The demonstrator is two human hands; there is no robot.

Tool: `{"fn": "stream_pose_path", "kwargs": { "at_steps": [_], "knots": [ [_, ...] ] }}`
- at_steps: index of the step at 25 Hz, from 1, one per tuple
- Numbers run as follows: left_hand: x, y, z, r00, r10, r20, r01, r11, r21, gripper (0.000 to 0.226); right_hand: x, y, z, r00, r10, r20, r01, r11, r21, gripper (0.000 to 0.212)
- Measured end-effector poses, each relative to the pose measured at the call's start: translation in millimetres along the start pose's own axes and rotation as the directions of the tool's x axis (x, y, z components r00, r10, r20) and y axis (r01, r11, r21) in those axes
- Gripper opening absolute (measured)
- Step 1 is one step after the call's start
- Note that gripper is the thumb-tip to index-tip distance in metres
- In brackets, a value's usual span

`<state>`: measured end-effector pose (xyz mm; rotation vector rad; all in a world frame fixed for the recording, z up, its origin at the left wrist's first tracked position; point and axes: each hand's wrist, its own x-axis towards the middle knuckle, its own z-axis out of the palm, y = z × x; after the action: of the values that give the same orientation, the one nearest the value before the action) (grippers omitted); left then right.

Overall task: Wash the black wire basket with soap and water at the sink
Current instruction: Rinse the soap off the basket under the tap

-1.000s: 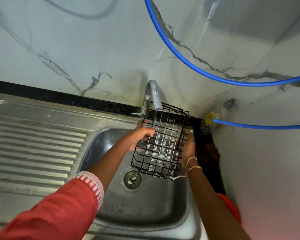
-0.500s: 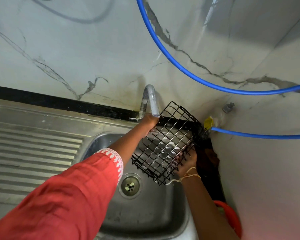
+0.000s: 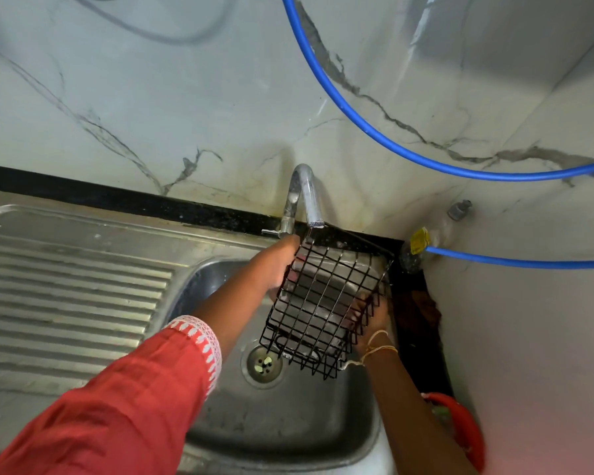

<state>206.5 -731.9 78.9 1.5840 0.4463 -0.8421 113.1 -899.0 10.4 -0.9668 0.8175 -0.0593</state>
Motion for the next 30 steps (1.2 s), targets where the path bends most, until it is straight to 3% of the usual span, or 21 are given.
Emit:
{"fn": "stream_pose_path", "kwargs": {
  "at_steps": [5,9,11,15,19,21,23,26,30],
  "knots": [
    [-24.3,12.6,-19.3,0.999,-0.022,-0.034,0.021,0.998,-0.055,0.052,1.9,13.4,17.9,0.970,-0.092,-0.223,0.036,0.969,-0.244,0.060],
    [-38.3,5.8,-16.7,0.962,0.220,-0.160,-0.189,0.963,0.190,0.043,-22.5,11.4,34.9,0.887,-0.229,-0.401,0.080,0.932,-0.354,0.057],
    [-45.4,-4.5,-11.4,0.952,0.265,-0.153,-0.212,0.932,0.293,0.052,-34.3,12.8,41.5,0.857,-0.332,-0.395,0.116,0.870,-0.479,0.059],
    [-45.6,-16.7,-10.7,0.974,0.153,-0.167,-0.068,0.901,0.429,0.077,-53.5,14.2,50.9,0.809,-0.511,-0.290,0.226,0.726,-0.649,0.054],
    [-63.9,-21.0,-10.6,0.990,0.123,-0.073,-0.105,0.970,0.220,0.098,-62.3,21.5,59.1,0.759,-0.638,-0.128,0.366,0.581,-0.727,0.054],
    [-64.6,-25.4,-10.9,0.977,0.138,-0.163,-0.150,0.987,-0.062,0.098,-64.9,25.1,62.0,0.756,-0.654,0.012,0.431,0.484,-0.762,0.046],
    [-65.0,-28.8,-11.0,0.941,0.117,-0.318,-0.221,0.924,-0.313,0.111,-68.0,27.9,66.6,0.740,-0.652,0.165,0.488,0.353,-0.798,0.040],
    [-69.9,-35.2,-8.4,0.912,0.009,-0.411,-0.234,0.833,-0.501,0.126,-73.9,32.1,74.0,0.656,-0.678,0.331,0.535,0.109,-0.838,0.031],
    [-68.4,-53.4,-5.7,0.942,-0.166,-0.291,-0.063,0.765,-0.641,0.080,-91.0,45.8,78.8,0.445,-0.728,0.521,0.600,-0.189,-0.777,0.012]
  ]
}}
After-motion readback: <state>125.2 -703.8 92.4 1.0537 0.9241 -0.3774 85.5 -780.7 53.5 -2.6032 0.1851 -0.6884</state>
